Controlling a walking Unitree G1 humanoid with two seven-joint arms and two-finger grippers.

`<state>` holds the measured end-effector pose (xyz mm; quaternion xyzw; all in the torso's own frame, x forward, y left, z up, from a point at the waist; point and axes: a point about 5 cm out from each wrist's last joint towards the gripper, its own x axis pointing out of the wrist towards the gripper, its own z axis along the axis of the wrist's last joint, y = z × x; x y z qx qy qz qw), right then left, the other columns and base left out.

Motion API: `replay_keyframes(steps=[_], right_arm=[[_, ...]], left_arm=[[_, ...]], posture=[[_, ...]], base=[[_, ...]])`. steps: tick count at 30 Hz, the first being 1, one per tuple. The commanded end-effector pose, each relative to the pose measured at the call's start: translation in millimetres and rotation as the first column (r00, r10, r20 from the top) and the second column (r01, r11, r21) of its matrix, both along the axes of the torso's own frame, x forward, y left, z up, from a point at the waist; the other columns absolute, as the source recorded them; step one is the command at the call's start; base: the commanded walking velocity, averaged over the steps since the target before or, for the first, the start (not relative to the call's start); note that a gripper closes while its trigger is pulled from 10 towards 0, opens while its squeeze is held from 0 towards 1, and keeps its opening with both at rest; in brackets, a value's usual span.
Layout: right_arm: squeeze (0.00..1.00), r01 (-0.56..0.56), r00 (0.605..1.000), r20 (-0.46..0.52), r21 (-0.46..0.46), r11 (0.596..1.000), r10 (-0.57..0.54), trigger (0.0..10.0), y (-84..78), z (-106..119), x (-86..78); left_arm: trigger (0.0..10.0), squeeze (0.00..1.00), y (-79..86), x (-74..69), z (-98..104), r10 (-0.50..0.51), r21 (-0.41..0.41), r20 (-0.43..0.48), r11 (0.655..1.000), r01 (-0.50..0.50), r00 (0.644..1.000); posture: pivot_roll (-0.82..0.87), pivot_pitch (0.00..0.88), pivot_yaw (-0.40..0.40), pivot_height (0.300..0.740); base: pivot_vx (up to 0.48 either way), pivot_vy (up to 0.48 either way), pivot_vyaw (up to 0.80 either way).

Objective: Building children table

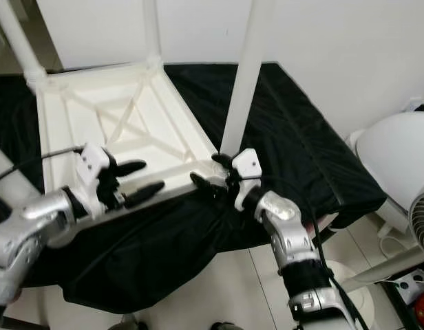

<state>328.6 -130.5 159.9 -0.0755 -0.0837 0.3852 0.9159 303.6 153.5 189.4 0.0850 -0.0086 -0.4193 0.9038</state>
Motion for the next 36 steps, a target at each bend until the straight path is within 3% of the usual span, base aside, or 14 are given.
replay_keyframes(steps=[1,4,6,7,9,10,12,15,23,25,27,30,36], right_arm=[[0.0,0.194,0.98,0.028,0.017,0.981,-0.195,10.0,-36.9,10,14.2],[0.0,0.209,0.977,0.038,0.021,0.978,-0.21,10.0,-37.8,12,16.1],[0.0,0.158,0.986,0.039,0.062,0.986,-0.16,10.0,-27.5,11,-1.2],[0.0,0.158,0.986,0.039,0.062,0.986,-0.16,10.0,-27.5,11,-1.2],[0.0,0.123,0.991,0.038,0.1,0.987,-0.127,10.0,-18.8,9,-18.0],[0.0,0.123,0.991,0.038,0.1,0.987,-0.127,10.0,-18.8,9,-18.0],[0.0,0.112,0.992,0.046,0.122,0.986,-0.119,10.0,-13.3,8,-29.7],[0.0,0.105,0.992,0.053,0.134,0.985,-0.113,10.0,-5.3,5,-39.6],[0.0,0.113,0.992,0.038,0.185,0.976,-0.122,10.0,4.7,-1,-46.5],[0.0,0.118,0.992,0.03,0.191,0.974,-0.126,10.0,6.0,-2,-47.4],[0.0,0.127,0.991,0.013,0.195,0.973,-0.132,10.0,7.5,-4,-49.3],[0.0,0.133,0.991,-0.002,0.194,0.972,-0.136,10.0,8.3,-5,-50.1],[0.0,0.12,0.993,-0.005,0.189,0.975,-0.121,10.0,12.1,-4,-46.9]], left_arm=[[10.0,0.0,13.3,4.1,2,-0.122,0.056,-0.012,0.991,0.123,0.992],[10.0,0.0,12.4,6.8,6,-0.114,0.047,0.005,0.992,0.114,0.993],[10.0,0.0,0.0,-10.0,10,-0.13,0.013,0.038,0.992,0.129,0.991],[10.0,0.0,0.0,-10.0,10,-0.13,0.013,0.038,0.992,0.129,0.991],[10.0,0.0,-10.0,-28.9,8,-0.143,-0.015,0.047,0.989,0.144,0.989],[10.0,0.0,-10.0,-28.9,8,-0.143,-0.015,0.047,0.989,0.144,0.989],[10.0,0.0,-16.4,-45.1,2,-0.151,-0.012,0.056,0.988,0.152,0.987],[10.0,0.0,-17.9,-56.0,-4,-0.122,-0.042,0.037,0.991,0.123,0.992],[10.0,0.0,-0.3,-78.6,-12,-0.078,-0.044,0.033,0.996,0.079,0.996],[10.0,0.0,6.9,-83.2,-12,-0.069,-0.036,0.028,0.997,0.07,0.997],[10.0,0.0,24.3,-89.8,-11,-0.027,-0.003,0.024,1.0,0.028,0.999],[10.0,0.0,37.5,-95.3,-11,0.004,0.023,0.029,1.0,-0.005,1.0],[10.0,0.0,48.2,-101.6,-15,0.042,0.035,0.011,0.998,-0.042,0.999]], posture=[[0.04,0.13,-0.021,0.74],[0.04,0.133,-0.016,0.74],[0.03,0.145,-0.023,0.74],[0.03,0.145,-0.023,0.74],[0.03,0.151,-0.021,0.74],[0.03,0.151,-0.021,0.74],[0.04,0.165,-0.032,0.74],[0.04,0.167,-0.034,0.74],[0.08,0.172,-0.044,0.74],[0.08,0.169,-0.049,0.74],[0.1,0.164,-0.058,0.74],[0.1,0.164,-0.058,0.74],[0.12,0.15,-0.073,0.74]], base=[[0.0,0.0,0.0],[0.0,0.0,0.0],[0.0,0.0,0.0],[0.0,0.0,0.0],[0.0,0.0,0.0],[0.0,0.0,0.0],[0.0,0.0,0.0],[0.0,0.0,0.0],[0.0,0.0,0.0],[0.0,0.0,0.0],[0.0,0.0,0.0],[0.0,0.0,0.0],[0.0,0.0,0.0]])
